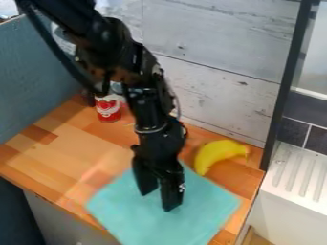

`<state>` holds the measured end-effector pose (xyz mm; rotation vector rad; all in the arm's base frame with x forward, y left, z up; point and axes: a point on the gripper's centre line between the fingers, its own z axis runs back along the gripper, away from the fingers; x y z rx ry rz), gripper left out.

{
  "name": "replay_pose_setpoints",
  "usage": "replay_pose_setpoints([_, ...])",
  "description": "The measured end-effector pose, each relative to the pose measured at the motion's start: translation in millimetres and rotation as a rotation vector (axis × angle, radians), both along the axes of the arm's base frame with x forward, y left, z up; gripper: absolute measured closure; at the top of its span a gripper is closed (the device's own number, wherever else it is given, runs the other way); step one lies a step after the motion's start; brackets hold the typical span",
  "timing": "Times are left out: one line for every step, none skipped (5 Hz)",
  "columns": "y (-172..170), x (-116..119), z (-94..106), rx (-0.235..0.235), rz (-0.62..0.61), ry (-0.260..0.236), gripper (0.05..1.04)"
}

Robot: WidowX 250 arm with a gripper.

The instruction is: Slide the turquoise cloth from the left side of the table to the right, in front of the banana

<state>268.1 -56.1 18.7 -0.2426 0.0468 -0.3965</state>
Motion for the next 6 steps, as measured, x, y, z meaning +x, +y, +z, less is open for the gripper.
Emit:
replay_pose_setpoints([-2, 1, 9.4, -0.001, 0.102, -0.009, 0.078])
replay_pose_setpoints([9, -10, 37.3, 0.061, 0.246, -0.051, 0.079])
replay_pose_setpoints([34, -18, 61.5, 0.127, 0.37, -0.081, 0.079])
replay_pose_setpoints([62, -25, 81.8, 0.173, 0.417, -0.083, 0.079])
replay_pose_setpoints([101, -19, 101.3, 0.193, 0.423, -0.114, 0.079])
replay_pose_setpoints([118, -17, 109.4, 0.225, 0.38, -0.122, 0.079])
